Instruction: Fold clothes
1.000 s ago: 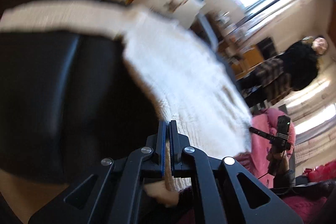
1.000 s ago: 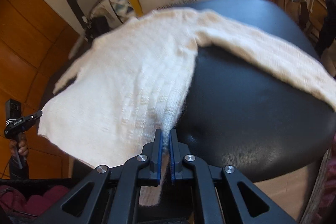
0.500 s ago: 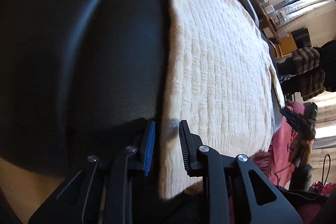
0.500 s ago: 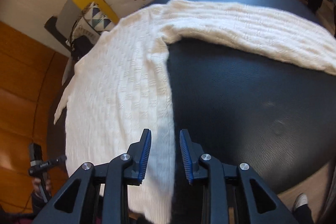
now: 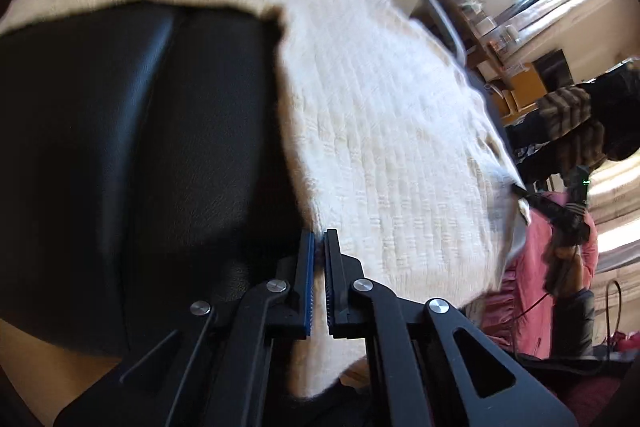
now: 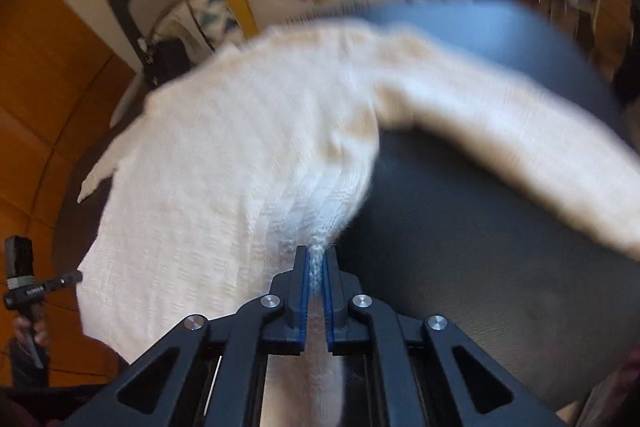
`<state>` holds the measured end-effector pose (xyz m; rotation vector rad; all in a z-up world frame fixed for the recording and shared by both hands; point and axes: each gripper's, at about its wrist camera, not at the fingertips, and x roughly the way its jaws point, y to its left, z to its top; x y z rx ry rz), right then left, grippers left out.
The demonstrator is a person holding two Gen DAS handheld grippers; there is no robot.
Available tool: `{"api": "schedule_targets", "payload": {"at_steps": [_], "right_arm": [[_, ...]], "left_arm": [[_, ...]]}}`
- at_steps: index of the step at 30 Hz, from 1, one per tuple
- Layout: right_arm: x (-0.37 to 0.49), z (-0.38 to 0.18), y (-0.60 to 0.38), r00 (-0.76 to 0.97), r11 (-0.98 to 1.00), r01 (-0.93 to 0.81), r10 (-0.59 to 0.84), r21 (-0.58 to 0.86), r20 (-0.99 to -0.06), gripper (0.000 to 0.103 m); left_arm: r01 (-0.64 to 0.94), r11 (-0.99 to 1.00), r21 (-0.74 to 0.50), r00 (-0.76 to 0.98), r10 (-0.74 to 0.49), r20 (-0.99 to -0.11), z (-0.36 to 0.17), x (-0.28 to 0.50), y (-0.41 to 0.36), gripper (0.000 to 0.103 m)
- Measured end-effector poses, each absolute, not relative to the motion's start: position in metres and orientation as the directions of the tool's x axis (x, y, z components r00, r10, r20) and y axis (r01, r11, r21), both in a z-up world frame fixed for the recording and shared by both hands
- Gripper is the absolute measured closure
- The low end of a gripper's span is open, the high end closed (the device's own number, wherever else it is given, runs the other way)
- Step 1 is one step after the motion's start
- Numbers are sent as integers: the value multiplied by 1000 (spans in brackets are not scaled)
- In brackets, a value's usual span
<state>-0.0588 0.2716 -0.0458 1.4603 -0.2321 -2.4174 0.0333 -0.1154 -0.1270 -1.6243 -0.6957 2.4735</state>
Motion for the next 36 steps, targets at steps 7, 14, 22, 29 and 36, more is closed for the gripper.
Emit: {"api": "schedule_targets", "payload": {"at_steps": [7, 14, 22, 29, 36], "right_arm": [[-59, -92, 286, -317, -985, 91, -171, 150, -933, 96], [-85, -71, 266, -402, -960, 97, -279, 262, -872, 80], [-143, -120, 287, -352, -906, -46, -379, 421, -855, 79], [-136, -80, 230, -529, -973, 202, -14, -110, -848, 97], [-139, -99, 261, -451, -992, 130, -68, 10, -890, 83]], "left_arm": [[263, -855, -446, -277, 376, -884, -173, 36, -136, 95], [322, -838, -441, -340, 333, -880, -159, 28, -172, 82], [276, -902, -332, -300, 247, -921, -172, -17, -129, 80], [175, -963, -205, -252, 158, -955, -169, -11, -105, 101], [203, -947, -248, -334, 171, -927, -142, -2, -123, 100]]}}
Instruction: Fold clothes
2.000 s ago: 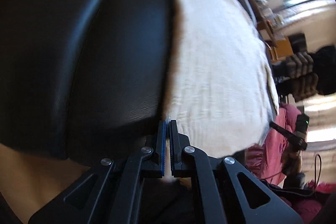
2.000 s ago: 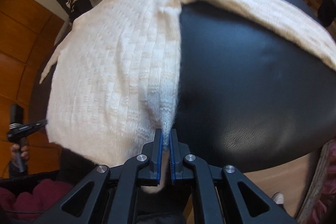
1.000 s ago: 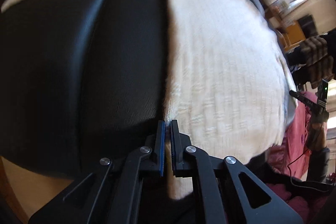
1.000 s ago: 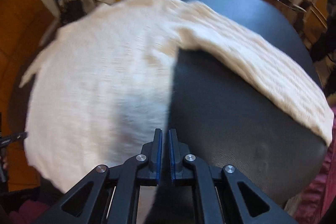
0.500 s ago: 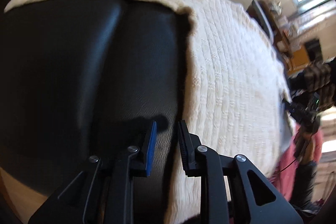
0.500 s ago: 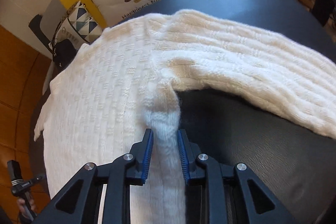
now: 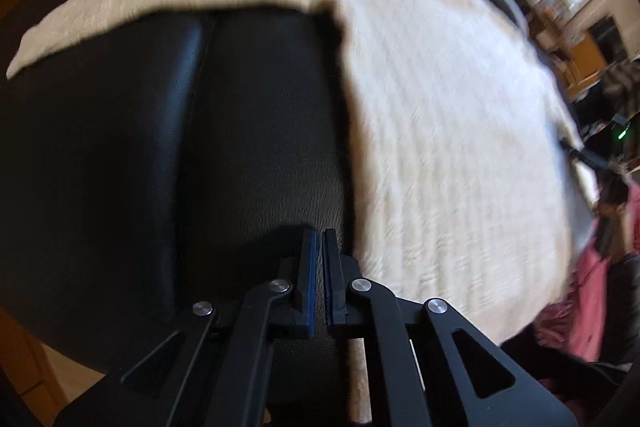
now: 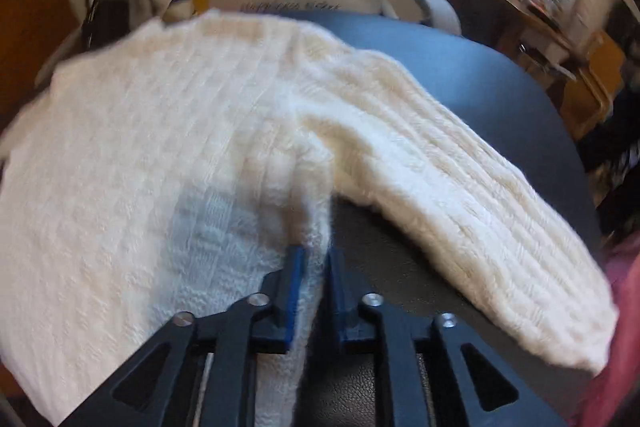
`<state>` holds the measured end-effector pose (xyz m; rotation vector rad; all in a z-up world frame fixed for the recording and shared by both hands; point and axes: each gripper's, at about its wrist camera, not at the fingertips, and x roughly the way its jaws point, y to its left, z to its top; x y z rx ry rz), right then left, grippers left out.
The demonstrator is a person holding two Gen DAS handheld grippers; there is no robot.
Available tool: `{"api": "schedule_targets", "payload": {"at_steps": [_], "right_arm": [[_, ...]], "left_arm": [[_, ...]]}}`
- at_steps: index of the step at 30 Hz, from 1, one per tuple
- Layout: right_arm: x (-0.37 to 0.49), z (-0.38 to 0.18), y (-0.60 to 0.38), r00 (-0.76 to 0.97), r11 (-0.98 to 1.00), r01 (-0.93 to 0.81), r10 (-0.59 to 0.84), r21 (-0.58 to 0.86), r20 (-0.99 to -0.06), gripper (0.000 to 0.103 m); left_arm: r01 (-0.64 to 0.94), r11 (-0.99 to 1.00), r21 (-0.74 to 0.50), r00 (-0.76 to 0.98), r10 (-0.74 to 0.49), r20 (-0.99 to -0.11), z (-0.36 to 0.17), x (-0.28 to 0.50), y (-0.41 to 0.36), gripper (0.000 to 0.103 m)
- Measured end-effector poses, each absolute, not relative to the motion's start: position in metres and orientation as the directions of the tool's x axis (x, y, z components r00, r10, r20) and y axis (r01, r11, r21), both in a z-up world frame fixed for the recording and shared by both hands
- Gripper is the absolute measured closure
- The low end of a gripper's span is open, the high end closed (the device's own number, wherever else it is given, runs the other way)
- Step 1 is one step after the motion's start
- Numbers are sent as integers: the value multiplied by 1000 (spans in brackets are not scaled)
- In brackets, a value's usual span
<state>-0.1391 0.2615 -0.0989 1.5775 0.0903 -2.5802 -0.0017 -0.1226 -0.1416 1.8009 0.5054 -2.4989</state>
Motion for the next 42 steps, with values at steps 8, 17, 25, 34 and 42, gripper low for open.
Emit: {"api": "schedule_targets", "payload": {"at_steps": [8, 17, 25, 34, 42], "right_arm": [[-174, -32, 244, -516, -934, 230, -354, 272, -780, 75], [-320, -43, 170, -312, -823, 513, -443, 244, -841, 73], [-422, -88, 153, -53, -707, 580, -529, 405, -847, 60], [-448, -134, 167, 123, -625, 506, -630, 594, -767, 51], [-432, -122, 133, -16, -690, 620, -487, 373, -873, 96]], "left_arm": [[148, -944, -294, -542, 171, -823, -76, -103, -136, 80], [-189, -975, -114, -558, 202, -805, -63, -242, -92, 79], [-385, -903, -189, -450, 362, -816, -92, -329, -52, 76], [-487, -828, -278, -268, 444, -855, -136, -357, -7, 76], [-469, -869, -159, -329, 339, -881, -152, -348, 15, 99]]}}
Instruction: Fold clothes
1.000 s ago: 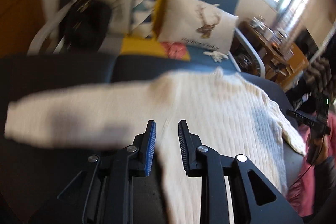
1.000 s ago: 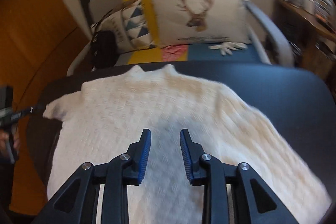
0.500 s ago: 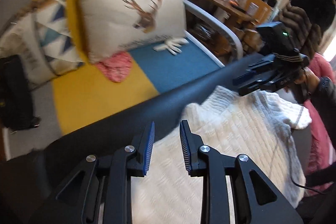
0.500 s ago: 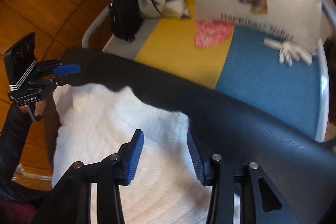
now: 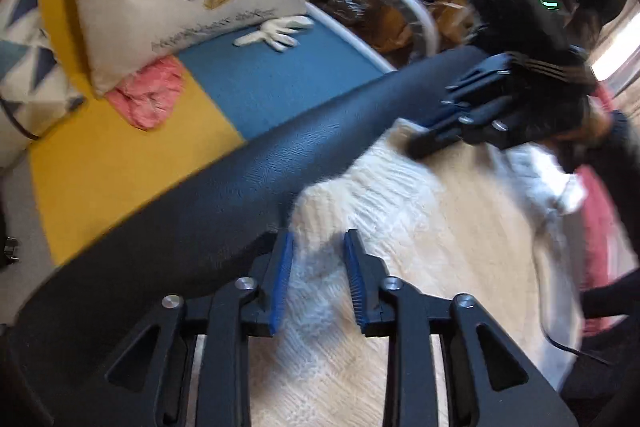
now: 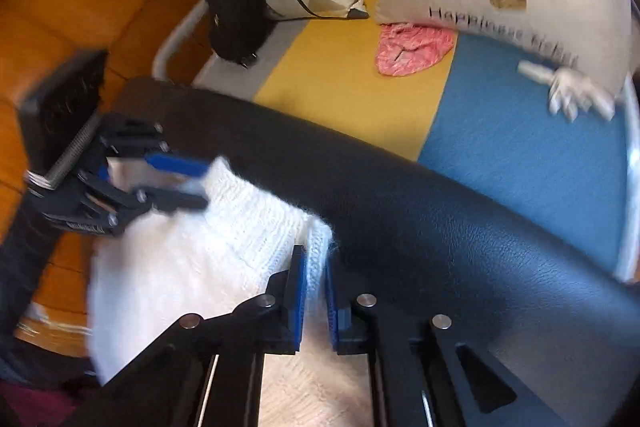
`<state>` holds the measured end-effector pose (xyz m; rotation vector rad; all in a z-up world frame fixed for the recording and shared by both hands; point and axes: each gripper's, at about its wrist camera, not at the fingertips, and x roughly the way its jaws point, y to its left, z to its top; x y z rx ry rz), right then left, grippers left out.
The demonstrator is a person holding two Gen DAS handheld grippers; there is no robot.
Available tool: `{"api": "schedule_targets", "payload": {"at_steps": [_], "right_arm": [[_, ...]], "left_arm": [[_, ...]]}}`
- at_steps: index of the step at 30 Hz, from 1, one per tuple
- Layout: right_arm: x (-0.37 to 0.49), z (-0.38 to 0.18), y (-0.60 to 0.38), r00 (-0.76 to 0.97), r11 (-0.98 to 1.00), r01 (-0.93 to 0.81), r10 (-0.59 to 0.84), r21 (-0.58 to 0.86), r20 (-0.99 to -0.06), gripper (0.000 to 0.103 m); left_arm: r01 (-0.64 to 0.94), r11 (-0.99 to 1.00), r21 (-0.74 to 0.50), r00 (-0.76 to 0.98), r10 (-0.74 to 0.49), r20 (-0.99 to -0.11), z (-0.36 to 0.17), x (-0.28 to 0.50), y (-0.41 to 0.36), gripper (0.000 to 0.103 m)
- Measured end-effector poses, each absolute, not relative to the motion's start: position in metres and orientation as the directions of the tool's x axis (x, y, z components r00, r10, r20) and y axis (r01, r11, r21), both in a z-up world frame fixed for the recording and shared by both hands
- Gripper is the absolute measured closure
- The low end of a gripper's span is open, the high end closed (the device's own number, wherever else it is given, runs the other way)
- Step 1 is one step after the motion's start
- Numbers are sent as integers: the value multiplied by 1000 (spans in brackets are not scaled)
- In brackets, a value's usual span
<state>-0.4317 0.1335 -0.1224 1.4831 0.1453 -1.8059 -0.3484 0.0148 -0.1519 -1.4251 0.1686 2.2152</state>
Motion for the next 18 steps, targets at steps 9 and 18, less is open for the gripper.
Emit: {"api": "schedule_targets", "payload": {"at_steps": [9, 18], "right_arm": [[-389, -79, 122, -405, -760, 650, -351, 4, -844, 97], [-376, -65, 139, -468, -828, 556, -382, 70, -797, 76]], "left_arm": [[-330, -935, 134, -661, 127, -740, -148, -299, 37, 99], [-214, -954, -210, -551, 296, -780, -125, -318, -12, 94]]}}
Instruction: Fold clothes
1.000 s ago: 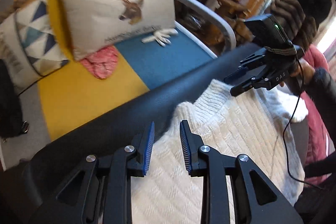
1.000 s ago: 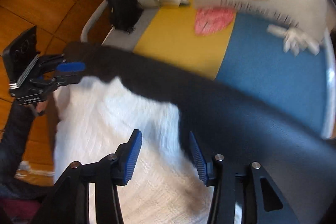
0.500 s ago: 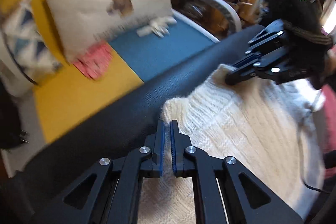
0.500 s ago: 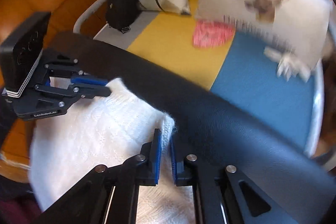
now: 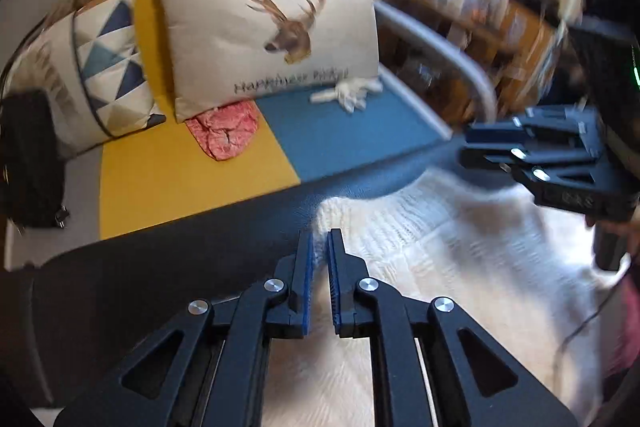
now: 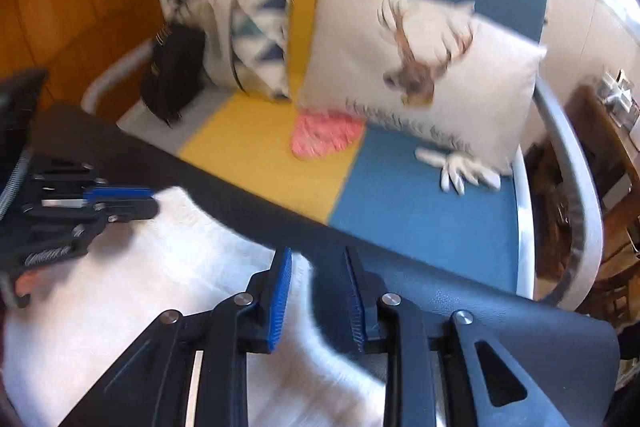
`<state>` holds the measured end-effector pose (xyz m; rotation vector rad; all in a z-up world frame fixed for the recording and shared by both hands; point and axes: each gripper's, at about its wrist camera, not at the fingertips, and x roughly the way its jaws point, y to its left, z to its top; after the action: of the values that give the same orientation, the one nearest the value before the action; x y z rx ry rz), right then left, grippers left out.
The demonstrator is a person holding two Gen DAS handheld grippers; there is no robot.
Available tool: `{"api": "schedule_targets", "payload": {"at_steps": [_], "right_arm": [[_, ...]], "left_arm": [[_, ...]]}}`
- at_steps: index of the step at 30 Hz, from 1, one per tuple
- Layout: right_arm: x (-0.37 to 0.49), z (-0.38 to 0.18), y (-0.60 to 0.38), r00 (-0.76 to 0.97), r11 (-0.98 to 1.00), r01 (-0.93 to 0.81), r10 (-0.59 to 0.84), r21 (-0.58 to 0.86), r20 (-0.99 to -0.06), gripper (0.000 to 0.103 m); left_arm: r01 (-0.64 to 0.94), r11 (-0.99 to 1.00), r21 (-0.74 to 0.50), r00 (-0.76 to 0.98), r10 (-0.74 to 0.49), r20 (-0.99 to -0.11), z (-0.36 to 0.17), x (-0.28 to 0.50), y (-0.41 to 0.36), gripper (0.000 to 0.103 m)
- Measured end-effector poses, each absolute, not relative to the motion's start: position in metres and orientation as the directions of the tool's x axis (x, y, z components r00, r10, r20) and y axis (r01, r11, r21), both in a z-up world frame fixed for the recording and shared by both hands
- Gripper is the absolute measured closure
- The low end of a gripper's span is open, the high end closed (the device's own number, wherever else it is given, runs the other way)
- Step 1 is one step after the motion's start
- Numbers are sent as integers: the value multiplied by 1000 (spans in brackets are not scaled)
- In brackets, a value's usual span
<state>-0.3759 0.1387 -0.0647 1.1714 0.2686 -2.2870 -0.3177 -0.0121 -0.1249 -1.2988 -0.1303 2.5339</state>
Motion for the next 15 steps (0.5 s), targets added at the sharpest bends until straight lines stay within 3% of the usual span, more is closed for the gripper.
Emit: {"api": "schedule_targets", "payload": {"at_steps": [4, 9, 15], "right_arm": [[-337, -47, 111, -279, -688, 692, -536, 220, -797, 76], [-311, -70, 57, -129, -621, 729, -538, 288, -833, 76], [-321, -96, -9, -152, -676, 700, -455, 230, -877, 76]], "left_arm": [[-111, -945, -306, -570, 313, -760, -99, -291, -75, 94], [20, -977, -211, -550, 165, -819, -98, -250, -147, 94], [33, -985, -172, -526, 129, -841, -105, -231, -169, 94]]}}
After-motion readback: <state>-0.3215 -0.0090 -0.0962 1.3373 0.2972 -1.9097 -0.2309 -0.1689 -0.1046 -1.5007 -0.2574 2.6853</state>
